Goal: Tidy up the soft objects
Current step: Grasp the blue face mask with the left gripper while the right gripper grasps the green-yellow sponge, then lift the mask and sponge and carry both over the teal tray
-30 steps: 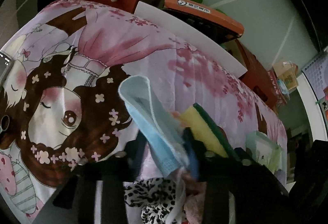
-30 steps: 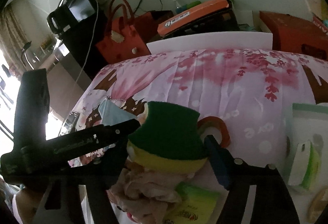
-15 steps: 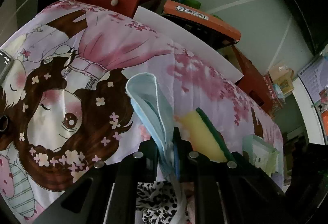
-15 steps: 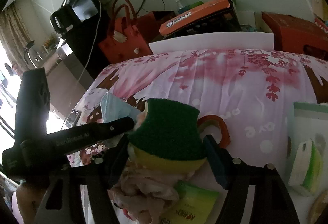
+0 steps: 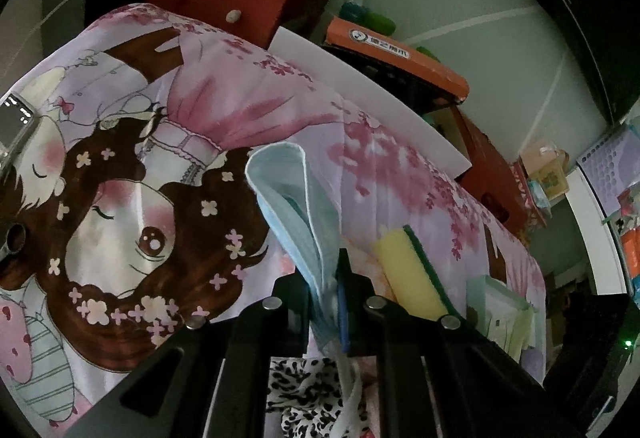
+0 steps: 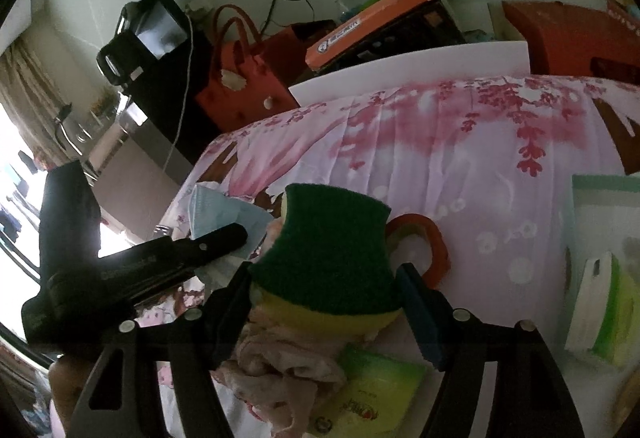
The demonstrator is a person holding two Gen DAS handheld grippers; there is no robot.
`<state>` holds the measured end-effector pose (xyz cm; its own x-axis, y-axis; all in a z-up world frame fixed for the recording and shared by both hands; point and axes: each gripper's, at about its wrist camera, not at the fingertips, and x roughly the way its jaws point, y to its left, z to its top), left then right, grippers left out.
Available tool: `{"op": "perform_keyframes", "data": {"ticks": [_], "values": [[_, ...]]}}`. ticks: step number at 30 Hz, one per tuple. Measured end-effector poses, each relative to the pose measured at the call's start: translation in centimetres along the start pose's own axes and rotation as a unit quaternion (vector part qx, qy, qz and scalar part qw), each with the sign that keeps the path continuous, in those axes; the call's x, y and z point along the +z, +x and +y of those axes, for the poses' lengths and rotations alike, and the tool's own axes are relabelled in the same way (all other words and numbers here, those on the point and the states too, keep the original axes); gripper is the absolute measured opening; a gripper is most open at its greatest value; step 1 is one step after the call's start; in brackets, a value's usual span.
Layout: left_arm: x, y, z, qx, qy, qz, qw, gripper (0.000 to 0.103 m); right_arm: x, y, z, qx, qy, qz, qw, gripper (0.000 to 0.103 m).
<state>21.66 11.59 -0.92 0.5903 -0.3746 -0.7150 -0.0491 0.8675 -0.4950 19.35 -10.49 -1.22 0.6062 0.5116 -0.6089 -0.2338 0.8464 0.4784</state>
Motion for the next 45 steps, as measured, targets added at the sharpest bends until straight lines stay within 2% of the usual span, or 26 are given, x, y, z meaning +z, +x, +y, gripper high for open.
{"op": "perform_keyframes", "data": {"ticks": [4, 9, 14, 21, 26, 32, 35, 36, 37, 45], "values": [[-0.1, 0.1, -0.1, 0.003, 0.004, 0.001, 1.0, 0.011, 0.1, -0.1, -0.5, 0.013, 0.013, -0.001, 1.0, 0.074], [-0.3, 0.5, -0.2, 0.026, 0.012, 0.01, 0.9996, 0.011, 0.0, 0.3, -0.7, 0.022, 0.024, 0.005, 0.999, 0.075], [-0.1, -0.3, 0.2, 0.014, 0.003, -0.001, 0.9999, 0.011, -0.1, 0.5, -0.4, 0.019, 0.012, 0.005, 1.0, 0.077], [-0.2, 0.3, 0.7, 0.033, -0.003, 0.01, 0.9994, 0.011, -0.1, 0.6, -0.7, 0.035, 0.017, 0.005, 0.999, 0.079], [-0.2, 0.0, 1.2, 0.052, -0.007, 0.005, 0.9986, 0.011, -0.1, 0.8, -0.7, 0.048, 0.019, 0.006, 0.999, 0.08], [-0.3, 0.1, 1.4, 0.057, -0.008, 0.007, 0.9983, 0.011, 0.0, 0.7, -1.4, 0.037, 0.031, 0.001, 0.999, 0.082], [-0.3, 0.1, 1.2, 0.055, -0.005, 0.006, 0.9985, 0.011, 0.0, 0.7, -1.4, 0.033, 0.031, 0.002, 0.999, 0.079], [-0.3, 0.1, 1.2, 0.054, -0.005, 0.006, 0.9985, 0.011, -0.1, 0.7, -1.4, 0.034, 0.029, 0.004, 0.999, 0.074], [-0.2, 0.0, 1.2, 0.051, -0.006, 0.006, 0.9987, 0.011, -0.1, 0.8, -1.3, 0.036, 0.028, 0.006, 0.999, 0.073], [0.2, -1.7, 0.2, 0.029, 0.002, -0.021, 0.9994, 0.011, 0.4, -1.0, -0.6, 0.018, 0.014, -0.022, 1.0, 0.07]]}}
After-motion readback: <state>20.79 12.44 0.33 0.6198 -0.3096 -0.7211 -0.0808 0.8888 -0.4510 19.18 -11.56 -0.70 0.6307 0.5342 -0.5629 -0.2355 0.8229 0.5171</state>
